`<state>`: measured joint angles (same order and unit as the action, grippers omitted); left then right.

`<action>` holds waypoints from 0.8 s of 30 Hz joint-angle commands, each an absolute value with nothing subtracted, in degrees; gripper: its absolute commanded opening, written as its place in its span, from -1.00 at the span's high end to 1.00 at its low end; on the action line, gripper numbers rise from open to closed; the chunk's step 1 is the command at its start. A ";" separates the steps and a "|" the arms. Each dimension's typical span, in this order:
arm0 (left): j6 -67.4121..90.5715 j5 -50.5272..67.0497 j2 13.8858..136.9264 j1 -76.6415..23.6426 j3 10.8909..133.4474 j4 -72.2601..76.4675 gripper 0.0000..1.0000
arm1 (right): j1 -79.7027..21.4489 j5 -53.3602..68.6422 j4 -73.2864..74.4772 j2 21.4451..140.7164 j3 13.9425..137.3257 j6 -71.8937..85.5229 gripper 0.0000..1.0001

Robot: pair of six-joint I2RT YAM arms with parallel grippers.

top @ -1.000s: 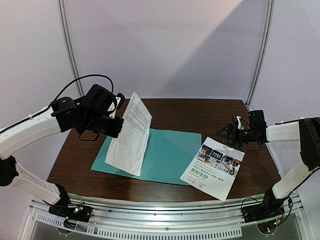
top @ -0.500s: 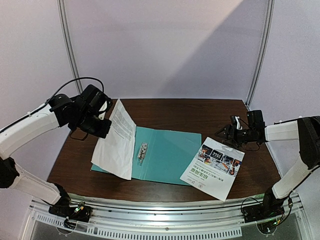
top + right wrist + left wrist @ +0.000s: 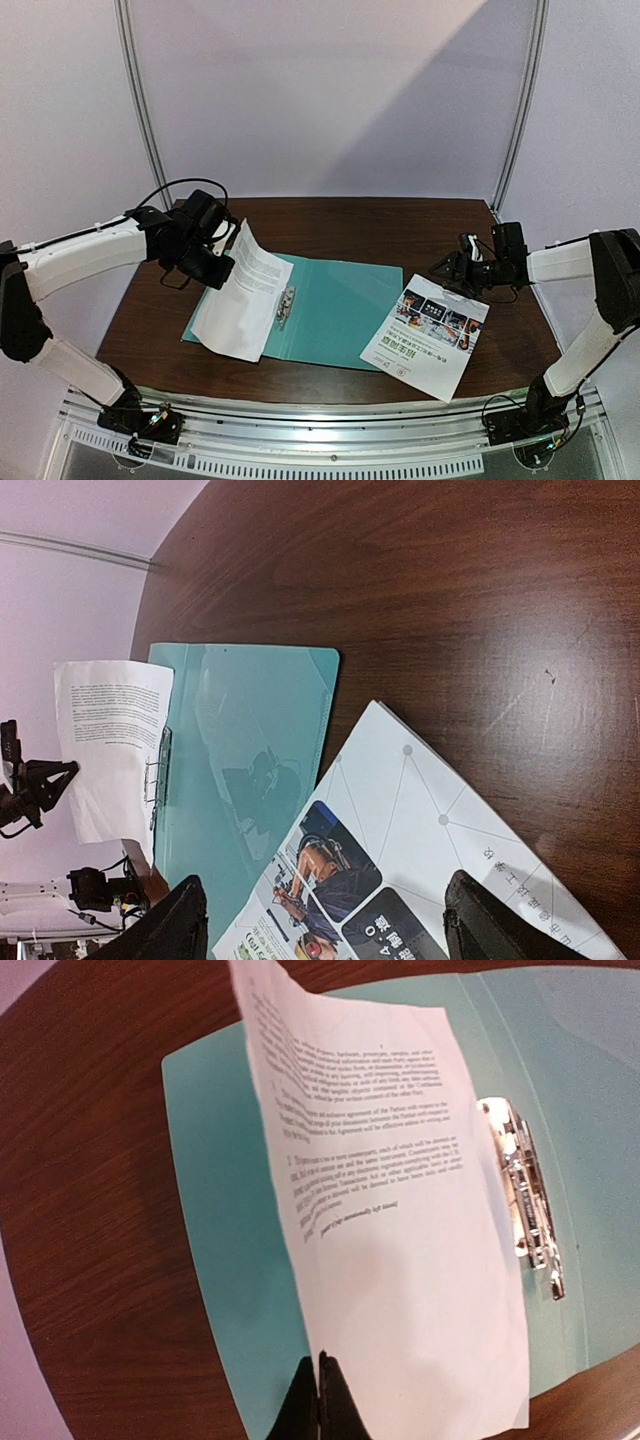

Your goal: Put the files into the folder

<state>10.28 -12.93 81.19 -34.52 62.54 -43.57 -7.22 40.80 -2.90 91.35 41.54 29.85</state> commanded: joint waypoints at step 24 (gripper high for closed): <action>7.97 -6.96 85.43 -24.02 56.72 -33.06 1.00 | -7.70 40.74 -3.02 93.86 42.89 28.30 -0.59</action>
<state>7.60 -8.40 85.06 -25.06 57.45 -35.33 -7.25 40.82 -2.94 92.97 41.69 29.06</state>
